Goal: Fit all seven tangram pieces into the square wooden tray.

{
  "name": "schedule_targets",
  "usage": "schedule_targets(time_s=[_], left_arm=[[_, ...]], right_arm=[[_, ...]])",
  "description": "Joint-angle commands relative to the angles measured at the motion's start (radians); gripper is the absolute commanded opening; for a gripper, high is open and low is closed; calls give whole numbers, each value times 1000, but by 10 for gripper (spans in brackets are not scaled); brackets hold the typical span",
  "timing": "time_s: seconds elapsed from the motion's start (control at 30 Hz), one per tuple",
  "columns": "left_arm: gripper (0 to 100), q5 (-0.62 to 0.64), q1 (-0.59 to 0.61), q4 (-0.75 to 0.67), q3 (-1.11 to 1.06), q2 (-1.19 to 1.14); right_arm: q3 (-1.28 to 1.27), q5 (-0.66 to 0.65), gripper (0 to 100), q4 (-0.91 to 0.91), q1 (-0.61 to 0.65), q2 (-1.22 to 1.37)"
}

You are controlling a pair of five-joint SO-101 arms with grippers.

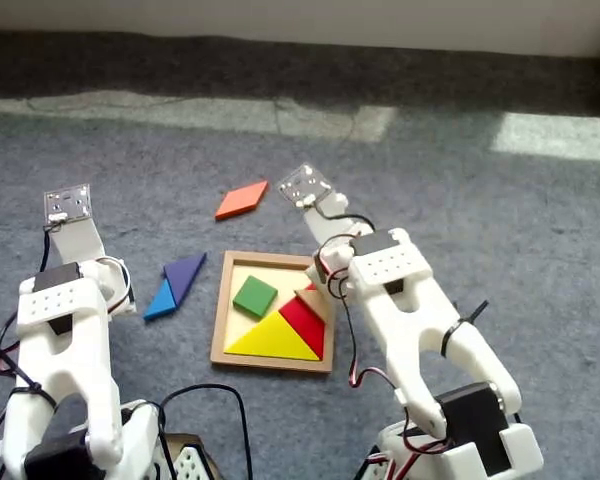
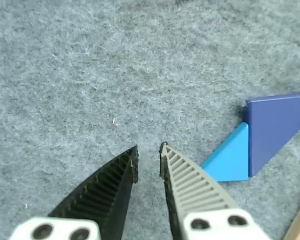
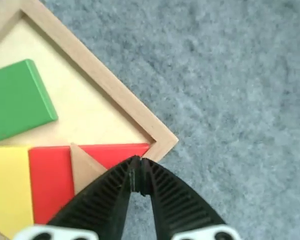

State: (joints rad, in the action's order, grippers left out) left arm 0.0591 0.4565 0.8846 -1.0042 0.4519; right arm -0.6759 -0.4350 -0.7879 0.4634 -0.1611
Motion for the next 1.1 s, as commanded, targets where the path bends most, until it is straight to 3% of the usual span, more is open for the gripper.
schedule_targets(time_s=[0.0, 0.3, 0.6, 0.9, 1.07], left_arm=[[98, -9, -16, -9, -2, 19], [98, -9, -15, -12, -2, 18], [98, -9, -15, -11, -2, 18], [98, -9, -15, -9, -2, 18], [98, -9, -15, -9, -2, 18]], right_arm=[[8, -9, 5, 22, 10, -24], [-33, -8, 5, -217, 5, -251], [-128, -5, 5, -107, 22, -107], [-110, -2, 5, -108, 225, -53], [8, 0, 5, -220, 156, -53]])
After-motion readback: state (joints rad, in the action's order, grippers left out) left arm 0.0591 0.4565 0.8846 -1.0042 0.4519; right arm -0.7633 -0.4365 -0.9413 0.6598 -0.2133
